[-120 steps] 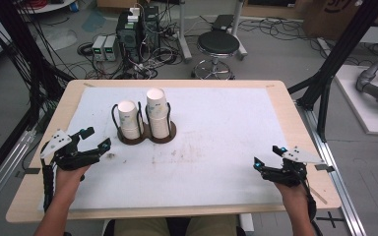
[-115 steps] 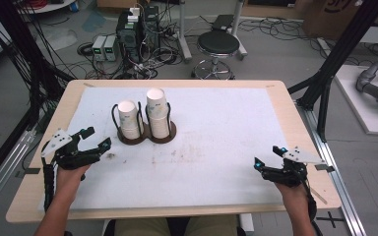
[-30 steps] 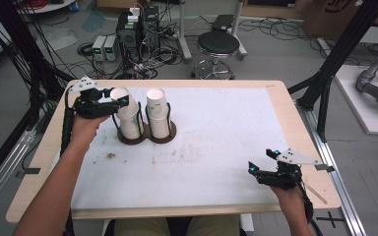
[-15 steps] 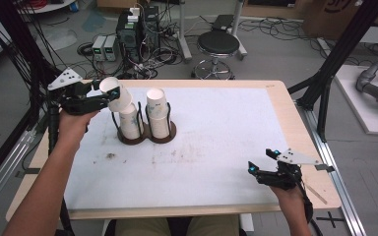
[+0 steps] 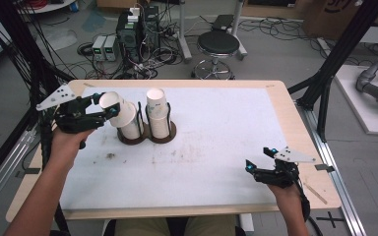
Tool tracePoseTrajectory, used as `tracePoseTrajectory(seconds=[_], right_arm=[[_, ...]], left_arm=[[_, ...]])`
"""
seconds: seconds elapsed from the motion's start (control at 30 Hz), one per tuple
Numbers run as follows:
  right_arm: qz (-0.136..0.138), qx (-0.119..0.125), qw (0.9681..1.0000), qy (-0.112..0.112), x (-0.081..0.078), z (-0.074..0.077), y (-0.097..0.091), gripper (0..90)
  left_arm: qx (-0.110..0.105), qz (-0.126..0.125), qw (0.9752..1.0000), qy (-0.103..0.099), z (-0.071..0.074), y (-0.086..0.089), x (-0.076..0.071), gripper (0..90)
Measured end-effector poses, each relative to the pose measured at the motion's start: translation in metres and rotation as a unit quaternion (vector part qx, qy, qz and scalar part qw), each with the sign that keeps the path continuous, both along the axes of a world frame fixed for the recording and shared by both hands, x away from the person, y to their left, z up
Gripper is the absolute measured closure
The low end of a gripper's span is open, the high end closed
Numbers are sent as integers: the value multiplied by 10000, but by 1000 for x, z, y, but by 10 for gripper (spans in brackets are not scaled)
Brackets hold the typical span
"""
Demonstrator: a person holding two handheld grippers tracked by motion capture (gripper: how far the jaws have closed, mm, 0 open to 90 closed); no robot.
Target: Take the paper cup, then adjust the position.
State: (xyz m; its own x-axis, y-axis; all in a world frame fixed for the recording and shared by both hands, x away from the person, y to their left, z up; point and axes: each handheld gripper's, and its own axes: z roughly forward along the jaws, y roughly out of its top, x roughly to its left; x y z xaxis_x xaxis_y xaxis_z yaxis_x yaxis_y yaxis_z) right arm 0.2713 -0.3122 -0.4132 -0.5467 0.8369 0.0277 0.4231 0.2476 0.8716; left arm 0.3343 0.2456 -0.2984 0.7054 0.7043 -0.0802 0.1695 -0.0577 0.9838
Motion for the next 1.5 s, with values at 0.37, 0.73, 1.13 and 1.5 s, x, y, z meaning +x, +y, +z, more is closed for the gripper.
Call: tracePoseTrajectory(seconds=[0.37, 0.73, 1.13, 1.5], right_arm=[[154, 59, 9998, -71, 4, 3, 6, 167], [864, 231, 9960, 31, 14, 10, 25, 166], [1808, 356, 9828, 109, 31, 19, 60, 166], [2388, 309, 9705, 109, 42, 20, 91, 166]], left_arm=[[77, -686, 9976, 66, -21, -30, -12, 369], [191, -1220, 9922, 166, -41, -64, -14, 368], [224, -1673, 9854, 219, -50, -103, -12, 368], [334, -2008, 9785, 323, -58, -127, -5, 368]])
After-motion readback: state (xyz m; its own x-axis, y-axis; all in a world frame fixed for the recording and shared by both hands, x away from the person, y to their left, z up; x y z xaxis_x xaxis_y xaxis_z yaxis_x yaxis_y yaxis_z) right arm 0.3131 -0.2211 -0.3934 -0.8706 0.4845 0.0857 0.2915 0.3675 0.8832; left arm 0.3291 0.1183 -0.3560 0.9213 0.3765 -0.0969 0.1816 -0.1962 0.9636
